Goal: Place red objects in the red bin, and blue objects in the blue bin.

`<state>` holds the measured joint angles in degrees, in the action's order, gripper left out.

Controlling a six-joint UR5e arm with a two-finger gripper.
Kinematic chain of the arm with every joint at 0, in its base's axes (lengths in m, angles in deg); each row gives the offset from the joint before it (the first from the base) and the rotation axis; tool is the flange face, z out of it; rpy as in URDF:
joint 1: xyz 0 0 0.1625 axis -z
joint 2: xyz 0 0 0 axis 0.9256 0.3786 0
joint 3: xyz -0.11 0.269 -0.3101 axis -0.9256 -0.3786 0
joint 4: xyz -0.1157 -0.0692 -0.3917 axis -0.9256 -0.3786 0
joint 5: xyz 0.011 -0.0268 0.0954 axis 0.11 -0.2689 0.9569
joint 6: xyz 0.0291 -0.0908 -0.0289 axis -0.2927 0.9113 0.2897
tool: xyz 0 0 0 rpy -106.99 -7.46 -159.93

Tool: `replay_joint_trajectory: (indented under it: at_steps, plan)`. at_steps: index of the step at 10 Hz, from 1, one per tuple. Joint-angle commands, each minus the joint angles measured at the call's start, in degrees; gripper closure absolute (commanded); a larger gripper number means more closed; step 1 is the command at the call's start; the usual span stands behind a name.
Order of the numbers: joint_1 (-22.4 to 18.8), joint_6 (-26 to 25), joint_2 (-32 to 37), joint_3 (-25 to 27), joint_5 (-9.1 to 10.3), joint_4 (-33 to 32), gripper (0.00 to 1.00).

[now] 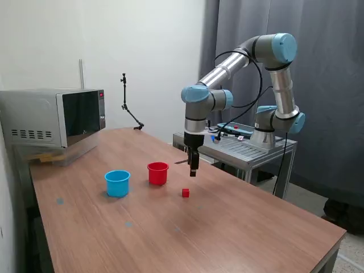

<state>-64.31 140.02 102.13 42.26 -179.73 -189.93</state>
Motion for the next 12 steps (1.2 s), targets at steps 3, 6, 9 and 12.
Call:
replay_joint_trajectory:
  at_steps: [3, 6, 9, 12]
  plan:
    - [-0.89, 8.05, 1.86, 6.82, 2.84, -2.56, 0.0]
    - [-0.8, 15.18, 1.86, 6.92, 2.75, -5.64, 0.0]
    - [-0.71, 15.72, 1.25, 5.69, 2.84, -7.22, 0.0]
    - [-0.71, 15.81, -1.21, 4.37, 2.75, -8.62, 0.0]
